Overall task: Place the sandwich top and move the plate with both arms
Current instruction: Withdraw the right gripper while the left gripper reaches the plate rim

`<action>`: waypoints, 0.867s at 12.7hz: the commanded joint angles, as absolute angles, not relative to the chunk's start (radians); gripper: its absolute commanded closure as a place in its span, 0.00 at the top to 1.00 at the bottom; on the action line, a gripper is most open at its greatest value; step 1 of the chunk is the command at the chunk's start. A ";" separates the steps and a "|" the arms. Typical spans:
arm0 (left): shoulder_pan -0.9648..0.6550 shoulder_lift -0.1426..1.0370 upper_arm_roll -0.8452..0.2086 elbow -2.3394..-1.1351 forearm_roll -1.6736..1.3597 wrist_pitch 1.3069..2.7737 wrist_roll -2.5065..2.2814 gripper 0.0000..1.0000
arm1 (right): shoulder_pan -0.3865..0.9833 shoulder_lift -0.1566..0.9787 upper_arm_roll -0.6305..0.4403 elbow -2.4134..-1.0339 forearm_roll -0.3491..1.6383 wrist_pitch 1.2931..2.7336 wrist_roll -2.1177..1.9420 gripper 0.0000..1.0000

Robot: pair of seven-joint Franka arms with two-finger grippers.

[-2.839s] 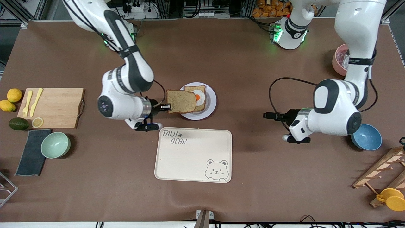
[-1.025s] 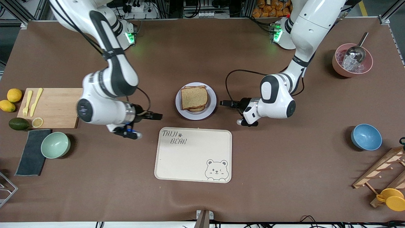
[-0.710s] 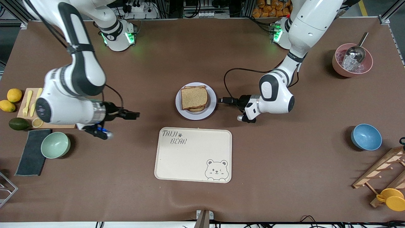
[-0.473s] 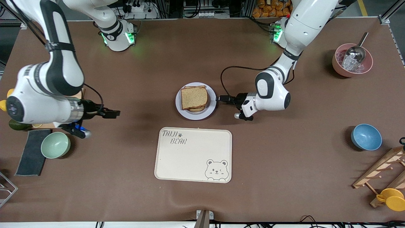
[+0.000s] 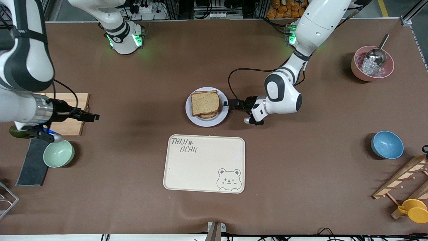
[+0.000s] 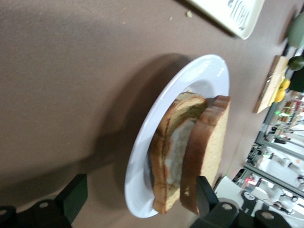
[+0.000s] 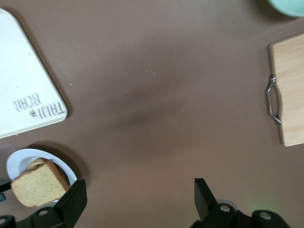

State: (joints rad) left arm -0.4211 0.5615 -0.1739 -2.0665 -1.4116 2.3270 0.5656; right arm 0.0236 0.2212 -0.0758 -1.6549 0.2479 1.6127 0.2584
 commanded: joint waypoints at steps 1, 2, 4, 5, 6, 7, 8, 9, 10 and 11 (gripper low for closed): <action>-0.434 0.571 -0.172 -2.068 -1.544 2.344 0.650 1.00 | -0.070 0.135 -0.002 -1.660 0.203 1.569 0.174 1.00; -0.443 0.572 -0.172 -2.063 -1.563 2.344 0.658 1.00 | -0.071 0.124 -0.002 -1.646 0.184 1.553 0.140 1.00; -0.449 0.586 -0.172 -2.060 -1.569 2.371 0.684 1.00 | -0.051 0.108 -0.014 -1.626 0.140 1.493 0.146 1.00; -0.451 0.598 -0.172 -2.059 -1.581 2.373 0.699 1.00 | -0.032 0.072 -0.018 -1.621 0.103 1.491 0.146 1.00; -0.453 0.601 -0.172 -2.057 -1.610 2.373 0.715 1.00 | -0.019 0.039 -0.018 -1.623 0.063 1.491 0.146 1.00; -0.453 0.603 -0.172 -2.057 -1.635 2.378 0.732 1.00 | -0.012 0.016 -0.021 -1.626 0.049 1.491 0.146 1.00; -0.456 0.606 -0.172 -2.057 -1.653 2.385 0.745 1.00 | -0.006 -0.001 -0.031 -1.625 0.046 1.490 0.144 1.00; -0.465 0.607 -0.172 -2.057 -1.667 2.387 0.749 1.00 | -0.008 -0.020 -0.031 -1.624 0.046 1.496 0.144 1.00; -0.471 0.609 -0.172 -2.057 -1.687 2.391 0.749 1.00 | -0.009 -0.023 -0.031 -1.621 0.046 1.506 0.144 1.00; -0.471 0.609 -0.172 -2.057 -1.690 2.405 0.752 1.00 | -0.014 -0.020 -0.029 -1.608 0.045 1.540 0.143 1.00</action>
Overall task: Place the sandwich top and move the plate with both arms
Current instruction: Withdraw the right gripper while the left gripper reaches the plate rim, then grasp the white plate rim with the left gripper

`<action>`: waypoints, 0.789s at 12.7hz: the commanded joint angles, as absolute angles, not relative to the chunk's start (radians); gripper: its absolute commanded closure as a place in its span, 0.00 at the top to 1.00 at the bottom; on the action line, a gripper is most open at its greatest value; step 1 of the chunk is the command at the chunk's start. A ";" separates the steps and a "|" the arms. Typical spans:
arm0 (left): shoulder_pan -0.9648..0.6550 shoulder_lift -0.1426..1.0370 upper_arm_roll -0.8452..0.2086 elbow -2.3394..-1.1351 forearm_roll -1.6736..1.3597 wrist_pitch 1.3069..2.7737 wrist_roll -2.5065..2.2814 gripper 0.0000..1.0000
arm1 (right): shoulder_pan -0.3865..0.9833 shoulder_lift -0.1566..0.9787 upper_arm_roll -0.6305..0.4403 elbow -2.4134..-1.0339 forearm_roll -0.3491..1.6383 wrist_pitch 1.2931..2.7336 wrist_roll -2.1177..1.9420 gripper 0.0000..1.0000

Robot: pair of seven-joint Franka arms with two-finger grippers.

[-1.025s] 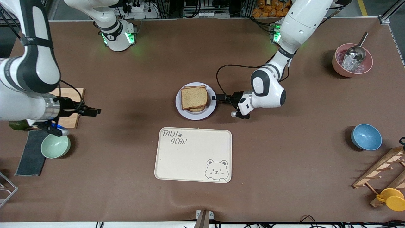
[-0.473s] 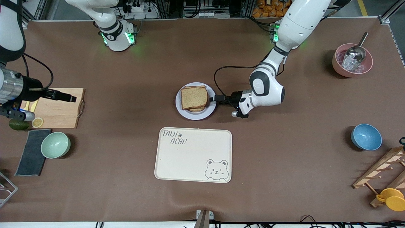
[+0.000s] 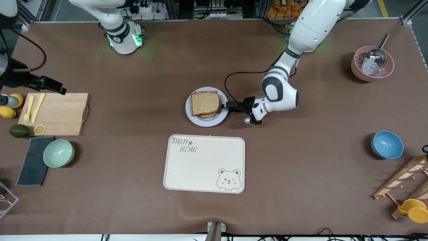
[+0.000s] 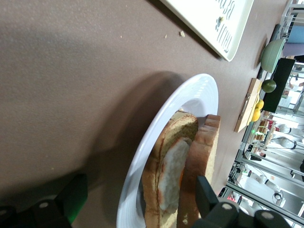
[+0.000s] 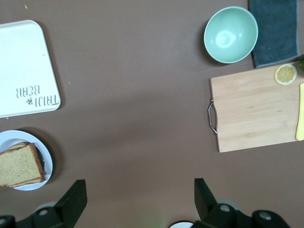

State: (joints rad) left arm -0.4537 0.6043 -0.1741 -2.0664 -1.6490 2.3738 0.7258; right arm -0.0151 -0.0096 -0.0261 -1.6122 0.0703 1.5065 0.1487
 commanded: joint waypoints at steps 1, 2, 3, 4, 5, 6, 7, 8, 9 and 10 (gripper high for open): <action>-0.475 0.609 -0.172 -2.059 -1.690 2.407 0.752 1.00 | -0.018 -0.015 -0.031 -1.586 0.044 1.555 0.132 1.00; -0.476 0.614 -0.172 -2.060 -1.690 2.407 0.752 0.87 | -0.023 -0.012 -0.031 -1.566 0.041 1.557 0.130 1.00; -0.476 0.614 -0.172 -2.060 -1.692 2.410 0.753 0.71 | -0.021 -0.012 -0.026 -1.562 0.017 1.557 0.132 1.00; -0.476 0.615 -0.172 -2.060 -1.692 2.411 0.753 0.62 | -0.017 -0.012 -0.022 -1.552 -0.017 1.559 0.141 1.00; -0.477 0.615 -0.172 -2.060 -1.695 2.419 0.753 0.56 | -0.015 -0.009 -0.021 -1.546 -0.023 1.563 0.141 1.00; -0.486 0.615 -0.172 -2.060 -1.712 2.433 0.753 0.45 | -0.018 -0.009 -0.023 -1.531 -0.023 1.562 0.141 1.00; -0.503 0.615 -0.172 -2.060 -1.735 2.444 0.753 0.39 | -0.021 -0.009 -0.023 -1.528 -0.023 1.560 0.141 1.00; -0.506 0.614 -0.172 -2.059 -1.744 2.451 0.753 0.37 | -0.021 -0.009 -0.021 -1.528 -0.023 1.560 0.141 1.00; -0.506 0.614 -0.172 -2.060 -1.746 2.451 0.753 0.37 | -0.023 -0.009 -0.020 -1.526 -0.020 1.556 0.143 1.00; -0.508 0.614 -0.172 -2.060 -1.746 2.453 0.753 0.33 | -0.023 -0.009 -0.020 -1.528 -0.020 1.554 0.143 1.00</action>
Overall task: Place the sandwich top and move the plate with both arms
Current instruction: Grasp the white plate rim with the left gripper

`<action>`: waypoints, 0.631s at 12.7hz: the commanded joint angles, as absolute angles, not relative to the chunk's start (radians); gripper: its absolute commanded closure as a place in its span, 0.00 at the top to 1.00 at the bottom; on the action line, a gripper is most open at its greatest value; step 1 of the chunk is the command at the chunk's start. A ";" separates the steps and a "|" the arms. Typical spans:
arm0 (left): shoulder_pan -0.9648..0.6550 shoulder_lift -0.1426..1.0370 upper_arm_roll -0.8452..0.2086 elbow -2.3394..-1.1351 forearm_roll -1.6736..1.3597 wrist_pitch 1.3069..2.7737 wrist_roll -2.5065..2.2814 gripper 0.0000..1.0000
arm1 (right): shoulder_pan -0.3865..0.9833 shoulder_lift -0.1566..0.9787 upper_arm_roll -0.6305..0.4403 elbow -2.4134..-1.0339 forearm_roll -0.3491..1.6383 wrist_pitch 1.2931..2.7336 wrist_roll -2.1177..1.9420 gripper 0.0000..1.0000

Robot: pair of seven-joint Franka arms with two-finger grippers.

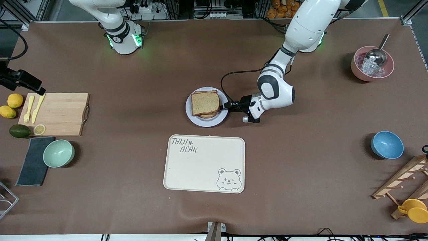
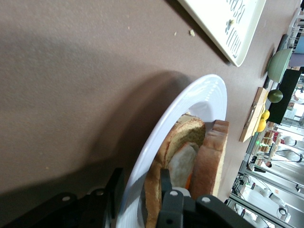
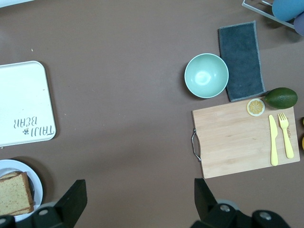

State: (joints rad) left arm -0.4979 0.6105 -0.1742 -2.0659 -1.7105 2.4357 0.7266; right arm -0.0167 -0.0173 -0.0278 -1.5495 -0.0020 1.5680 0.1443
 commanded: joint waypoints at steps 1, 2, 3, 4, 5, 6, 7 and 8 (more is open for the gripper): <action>-0.514 0.614 -0.172 -2.060 -1.747 2.453 0.753 0.26 | -0.023 -0.009 -0.020 -1.528 -0.020 1.554 0.144 1.00; -0.514 0.614 -0.172 -2.060 -1.746 2.454 0.753 0.18 | -0.023 -0.009 -0.020 -1.528 -0.021 1.552 0.144 1.00; -0.514 0.612 -0.172 -2.060 -1.746 2.465 0.756 0.12 | -0.021 -0.009 -0.020 -1.528 -0.021 1.551 0.146 1.00; -0.512 0.612 -0.172 -2.063 -1.747 2.471 0.771 0.08 | -0.023 -0.009 -0.020 -1.528 -0.020 1.551 0.147 1.00; -0.511 0.612 -0.172 -2.065 -1.747 2.471 0.776 0.04 | -0.023 -0.009 -0.020 -1.529 -0.020 1.549 0.147 1.00; -0.509 0.612 -0.172 -2.065 -1.747 2.471 0.778 0.03 | -0.021 -0.009 -0.020 -1.528 -0.020 1.548 0.147 1.00; -0.505 0.608 -0.172 -2.065 -1.747 2.471 0.779 0.02 | -0.020 -0.009 -0.020 -1.528 -0.020 1.548 0.147 1.00; -0.499 0.603 -0.172 -2.065 -1.747 2.471 0.779 0.02 | -0.018 -0.009 -0.020 -1.528 -0.020 1.546 0.146 1.00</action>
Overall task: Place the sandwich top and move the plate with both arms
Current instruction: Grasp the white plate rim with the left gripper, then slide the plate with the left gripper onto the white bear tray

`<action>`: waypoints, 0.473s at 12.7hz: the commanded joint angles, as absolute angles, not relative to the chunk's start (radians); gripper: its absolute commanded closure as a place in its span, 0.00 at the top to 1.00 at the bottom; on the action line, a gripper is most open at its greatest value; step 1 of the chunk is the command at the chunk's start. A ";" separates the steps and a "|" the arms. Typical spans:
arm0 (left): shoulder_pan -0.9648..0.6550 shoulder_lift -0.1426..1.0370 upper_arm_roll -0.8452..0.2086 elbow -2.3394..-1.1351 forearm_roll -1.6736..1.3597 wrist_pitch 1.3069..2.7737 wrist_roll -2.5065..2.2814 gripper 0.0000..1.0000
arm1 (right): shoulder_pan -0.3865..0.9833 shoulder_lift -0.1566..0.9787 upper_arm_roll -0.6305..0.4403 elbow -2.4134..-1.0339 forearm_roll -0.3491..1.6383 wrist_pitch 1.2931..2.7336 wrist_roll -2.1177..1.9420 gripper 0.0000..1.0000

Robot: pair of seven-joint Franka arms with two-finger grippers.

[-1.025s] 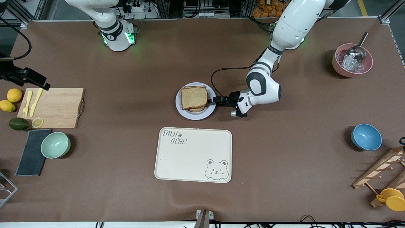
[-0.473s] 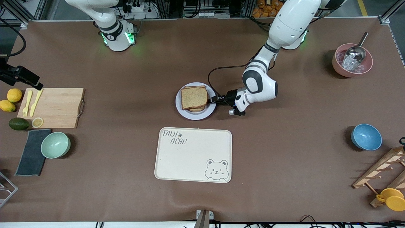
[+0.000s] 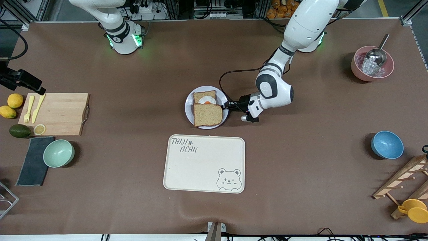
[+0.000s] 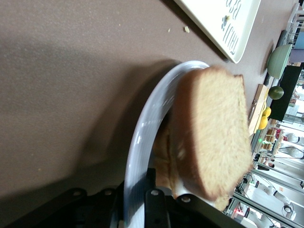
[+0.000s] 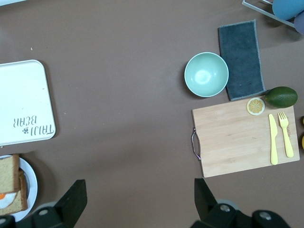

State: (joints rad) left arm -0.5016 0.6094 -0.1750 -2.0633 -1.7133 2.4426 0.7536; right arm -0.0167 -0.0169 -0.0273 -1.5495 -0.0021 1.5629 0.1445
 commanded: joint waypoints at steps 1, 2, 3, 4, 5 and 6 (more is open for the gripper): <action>-0.497 0.600 -0.172 -2.060 -1.749 2.471 0.779 0.02 | -0.020 -0.009 -0.020 -1.528 -0.021 1.548 0.144 1.00; -0.497 0.595 -0.172 -2.059 -1.749 2.471 0.779 0.02 | -0.020 -0.008 -0.020 -1.528 -0.021 1.548 0.144 1.00; -0.495 0.591 -0.172 -2.059 -1.749 2.471 0.779 0.02 | -0.020 -0.009 -0.020 -1.528 -0.021 1.548 0.143 1.00; -0.495 0.585 -0.172 -2.059 -1.749 2.471 0.779 0.02 | -0.021 -0.009 -0.020 -1.528 -0.021 1.546 0.140 1.00; -0.497 0.574 -0.172 -2.060 -1.749 2.471 0.779 0.02 | -0.021 -0.009 -0.020 -1.528 -0.021 1.546 0.141 1.00; -0.497 0.559 -0.172 -2.063 -1.749 2.473 0.784 0.02 | -0.021 -0.009 -0.020 -1.528 -0.021 1.546 0.137 1.00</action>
State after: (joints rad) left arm -0.4963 0.6038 -0.1701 -2.0508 -1.7133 2.4652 0.7549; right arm -0.0166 -0.0167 -0.0269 -1.5495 -0.0022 1.5618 0.1445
